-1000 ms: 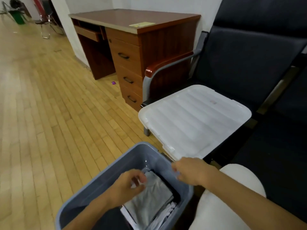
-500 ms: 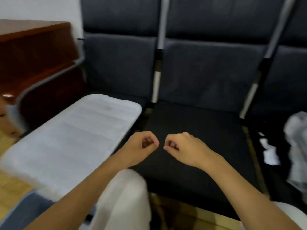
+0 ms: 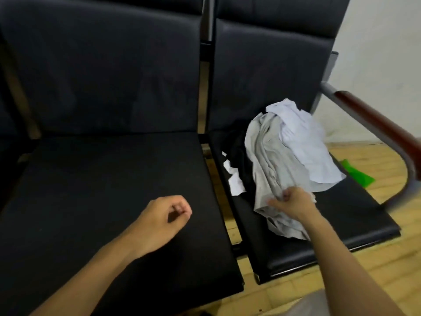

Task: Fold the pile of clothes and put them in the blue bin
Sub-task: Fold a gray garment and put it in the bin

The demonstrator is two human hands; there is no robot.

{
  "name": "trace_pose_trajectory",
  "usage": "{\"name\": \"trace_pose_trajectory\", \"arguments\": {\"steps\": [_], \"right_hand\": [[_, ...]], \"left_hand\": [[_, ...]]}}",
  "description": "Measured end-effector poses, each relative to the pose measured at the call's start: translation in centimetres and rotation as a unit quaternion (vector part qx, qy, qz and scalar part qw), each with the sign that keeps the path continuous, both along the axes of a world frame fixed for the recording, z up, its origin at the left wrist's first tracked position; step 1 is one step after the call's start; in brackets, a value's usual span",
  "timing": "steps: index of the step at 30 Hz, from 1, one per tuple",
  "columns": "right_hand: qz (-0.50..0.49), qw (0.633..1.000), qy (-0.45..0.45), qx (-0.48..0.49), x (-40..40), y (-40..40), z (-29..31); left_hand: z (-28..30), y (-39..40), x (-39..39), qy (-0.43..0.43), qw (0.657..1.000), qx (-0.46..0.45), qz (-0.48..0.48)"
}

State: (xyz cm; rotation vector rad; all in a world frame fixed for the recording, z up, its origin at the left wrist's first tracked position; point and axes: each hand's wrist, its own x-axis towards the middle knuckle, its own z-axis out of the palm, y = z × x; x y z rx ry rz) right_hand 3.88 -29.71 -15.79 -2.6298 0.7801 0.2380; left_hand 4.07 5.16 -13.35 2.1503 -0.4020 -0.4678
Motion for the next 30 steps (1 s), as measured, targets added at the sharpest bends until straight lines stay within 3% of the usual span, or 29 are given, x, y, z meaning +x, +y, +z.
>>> {"name": "trace_pose_trajectory", "arguments": {"steps": [6, 10, 14, 17, 19, 22, 26, 28, 30], "right_hand": [[-0.021, 0.997, -0.075, 0.009, 2.2, 1.7, 0.7], [-0.013, 0.998, -0.019, 0.066, 1.9, 3.7, -0.3], [0.043, 0.999, -0.023, -0.005, 2.0, 4.9, -2.3], [0.005, 0.994, -0.102, 0.050, 2.2, 5.7, -0.1], [0.013, 0.972, -0.212, 0.101, 1.6, 7.5, 3.4], [0.124, 0.895, -0.341, 0.260, -2.0, 15.2, 10.0], [0.310, 0.762, -0.318, 0.471, -7.0, 23.7, 16.2], [0.329, 0.742, -0.303, 0.499, -7.1, 24.8, 16.8], [0.305, 0.759, -0.300, 0.490, -6.3, 25.0, 15.5]], "left_hand": [[0.6, 1.8, 0.0, -0.008, 1.000, 0.015, 0.019], [1.2, 3.1, -0.6, -0.015, 1.000, 0.013, 0.024], [2.0, 4.4, -1.0, -0.021, 0.999, 0.004, 0.036], [2.3, 5.3, -1.2, -0.024, 0.999, 0.002, 0.044], [2.6, 6.0, -1.2, -0.030, 0.998, -0.014, 0.050], [3.3, 6.5, -1.6, -0.014, 0.996, -0.084, 0.004], [4.5, 5.6, -3.7, -0.027, 0.979, -0.188, -0.076], [5.4, 5.6, -4.6, -0.036, 0.964, -0.259, -0.040], [6.0, 6.1, -5.1, -0.024, 0.953, -0.303, 0.005]]}}
